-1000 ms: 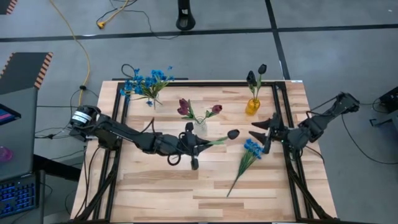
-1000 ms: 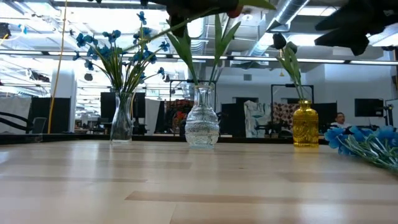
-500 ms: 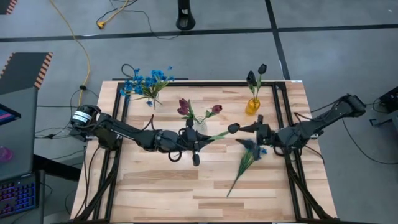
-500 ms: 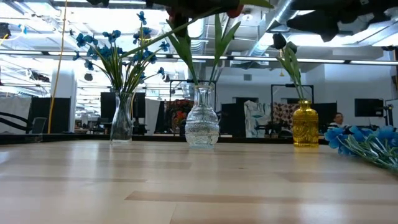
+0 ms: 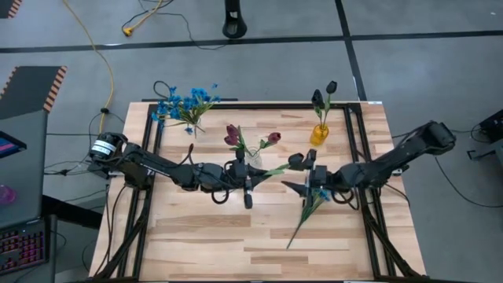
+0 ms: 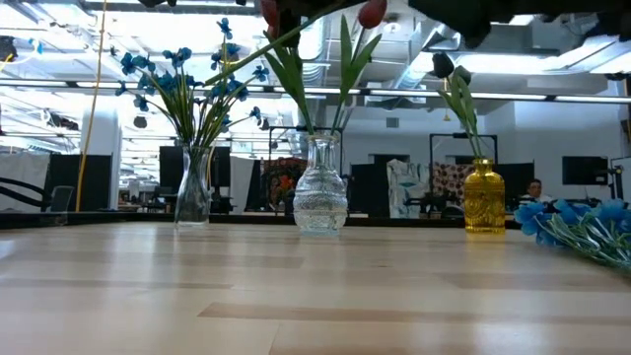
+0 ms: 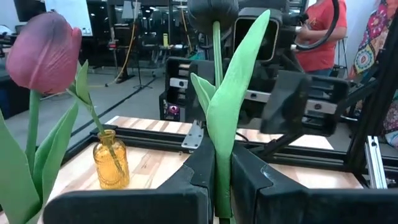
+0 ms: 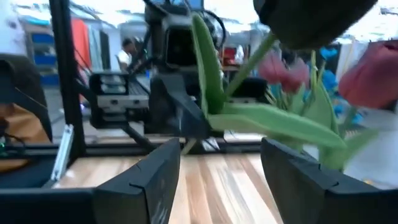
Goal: Sort flowers into vase by color
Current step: Put the black flower into the yellow vase
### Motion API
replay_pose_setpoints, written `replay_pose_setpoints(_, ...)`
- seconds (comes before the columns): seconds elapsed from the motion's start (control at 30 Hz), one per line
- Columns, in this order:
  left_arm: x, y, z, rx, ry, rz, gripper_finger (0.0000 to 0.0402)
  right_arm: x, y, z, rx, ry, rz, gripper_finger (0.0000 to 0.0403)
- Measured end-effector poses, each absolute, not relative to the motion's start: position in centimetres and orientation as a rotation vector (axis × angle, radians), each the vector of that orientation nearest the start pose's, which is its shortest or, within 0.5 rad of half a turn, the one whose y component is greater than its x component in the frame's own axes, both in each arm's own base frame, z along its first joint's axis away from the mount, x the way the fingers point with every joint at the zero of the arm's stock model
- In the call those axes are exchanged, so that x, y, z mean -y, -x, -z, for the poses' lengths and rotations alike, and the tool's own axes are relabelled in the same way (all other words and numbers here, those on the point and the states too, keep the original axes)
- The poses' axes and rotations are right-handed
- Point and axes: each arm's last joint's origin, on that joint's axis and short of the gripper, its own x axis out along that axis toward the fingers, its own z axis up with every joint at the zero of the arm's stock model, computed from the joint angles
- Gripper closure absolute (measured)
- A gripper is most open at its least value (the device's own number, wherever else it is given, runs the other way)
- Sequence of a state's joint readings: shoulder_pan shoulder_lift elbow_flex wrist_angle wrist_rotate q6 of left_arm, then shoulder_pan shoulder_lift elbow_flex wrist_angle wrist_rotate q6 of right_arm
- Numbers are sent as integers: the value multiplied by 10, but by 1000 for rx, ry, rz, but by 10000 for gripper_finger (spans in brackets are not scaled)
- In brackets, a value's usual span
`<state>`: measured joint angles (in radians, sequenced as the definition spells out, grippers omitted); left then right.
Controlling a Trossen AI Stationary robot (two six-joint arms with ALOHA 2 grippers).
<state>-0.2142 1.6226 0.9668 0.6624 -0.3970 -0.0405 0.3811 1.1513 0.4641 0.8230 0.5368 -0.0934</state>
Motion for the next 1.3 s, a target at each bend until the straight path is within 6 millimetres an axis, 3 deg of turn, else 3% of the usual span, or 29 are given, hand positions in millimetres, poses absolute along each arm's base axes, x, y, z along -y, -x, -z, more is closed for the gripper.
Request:
replay_pose_setpoints(0.2,67,-353,-266,10,37,-118,386,-70,-232,-244,173,24,156,155)
replay_pose_setpoints(0.37,67,-353,-266,10,36,-114,386,-70,-241,-239,201,34,38,155)
replay_pose_setpoints(0.7,68,-353,-266,7,37,-97,386,-77,-269,-251,223,140,49,155)
replay_pose_setpoints(0.87,68,-353,-264,-15,33,-98,386,-80,-274,-252,211,168,47,158)
replay_pose_setpoints(1.03,68,-353,-264,-15,33,-100,386,-80,-273,-254,217,164,45,192)
replay_pose_setpoints(1.3,68,-353,-263,-18,59,-104,385,-80,-273,-253,217,149,48,282)
